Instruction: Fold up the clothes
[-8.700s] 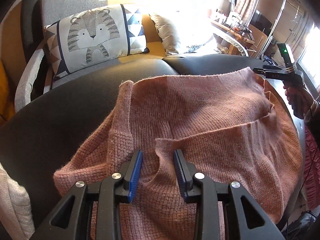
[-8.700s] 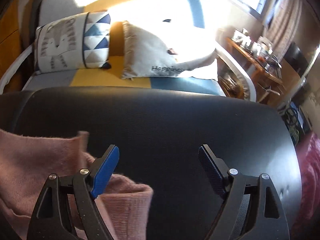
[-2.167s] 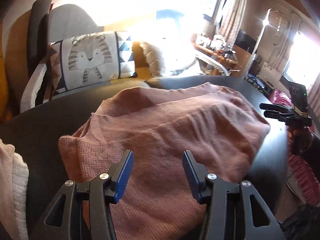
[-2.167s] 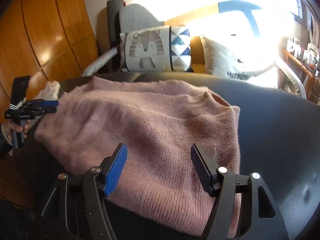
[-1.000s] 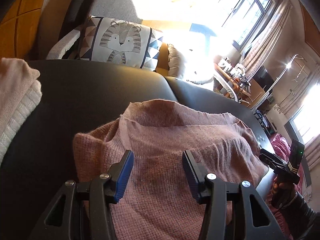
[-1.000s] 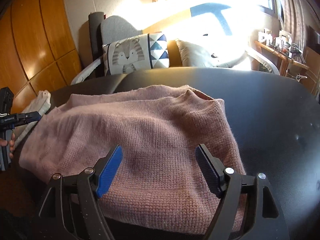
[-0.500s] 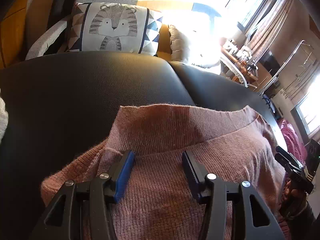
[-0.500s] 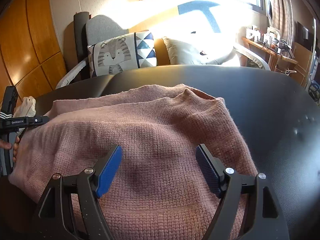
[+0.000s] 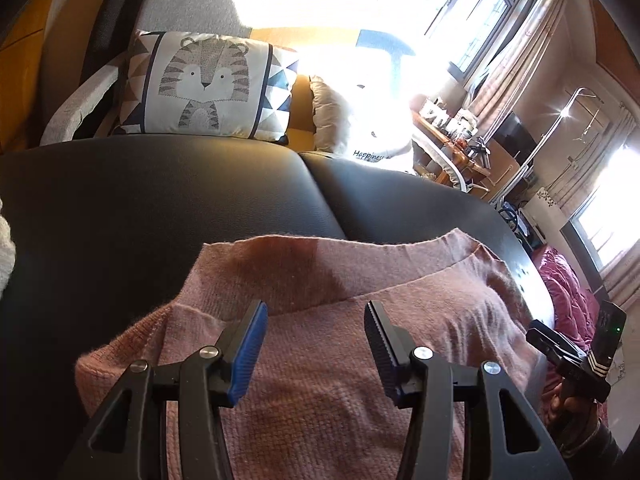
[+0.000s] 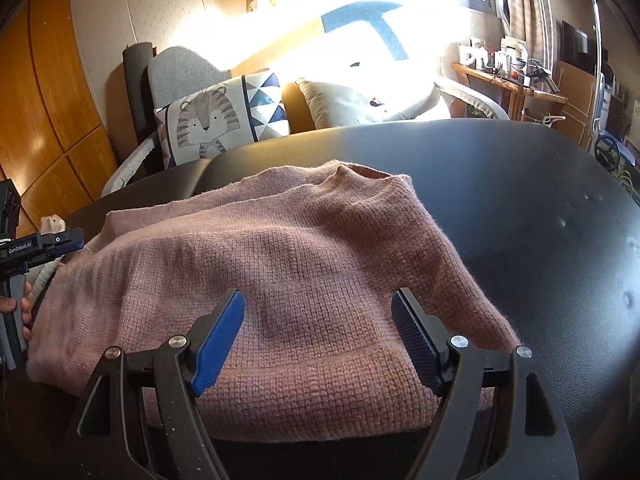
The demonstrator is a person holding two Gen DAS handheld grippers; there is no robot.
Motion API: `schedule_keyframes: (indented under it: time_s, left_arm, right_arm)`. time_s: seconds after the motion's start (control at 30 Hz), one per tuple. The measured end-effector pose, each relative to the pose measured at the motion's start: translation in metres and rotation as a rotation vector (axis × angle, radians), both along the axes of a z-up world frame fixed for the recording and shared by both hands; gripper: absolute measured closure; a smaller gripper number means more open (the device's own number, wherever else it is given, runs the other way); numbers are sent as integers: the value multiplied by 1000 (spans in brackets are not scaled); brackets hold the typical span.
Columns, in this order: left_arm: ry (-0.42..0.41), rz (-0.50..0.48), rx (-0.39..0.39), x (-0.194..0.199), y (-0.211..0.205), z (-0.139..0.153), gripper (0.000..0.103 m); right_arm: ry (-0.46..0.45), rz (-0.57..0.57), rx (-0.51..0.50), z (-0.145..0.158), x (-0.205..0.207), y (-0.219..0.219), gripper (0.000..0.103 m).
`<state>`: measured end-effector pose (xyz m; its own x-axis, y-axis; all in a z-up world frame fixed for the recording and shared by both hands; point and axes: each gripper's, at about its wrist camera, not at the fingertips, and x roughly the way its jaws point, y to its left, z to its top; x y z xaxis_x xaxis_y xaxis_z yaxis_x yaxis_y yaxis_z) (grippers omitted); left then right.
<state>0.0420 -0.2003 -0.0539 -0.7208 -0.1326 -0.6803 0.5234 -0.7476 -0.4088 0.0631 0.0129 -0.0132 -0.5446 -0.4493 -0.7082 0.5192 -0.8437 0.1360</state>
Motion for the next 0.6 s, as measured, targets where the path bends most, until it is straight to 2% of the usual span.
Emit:
schedule_keyframes:
  time_s: [0.23, 0.47, 0.6]
  left_arm:
    - [-33, -82, 11, -11, 39, -11, 51]
    - [-36, -52, 4, -9, 41, -10, 51]
    - [-44, -45, -7, -10, 43, -10, 51]
  right_arm:
    - [6, 57, -14, 4, 9, -14, 24]
    - [-8, 29, -36, 5, 6, -6, 24]
    - [-13, 6, -40, 4, 5, -4, 19]
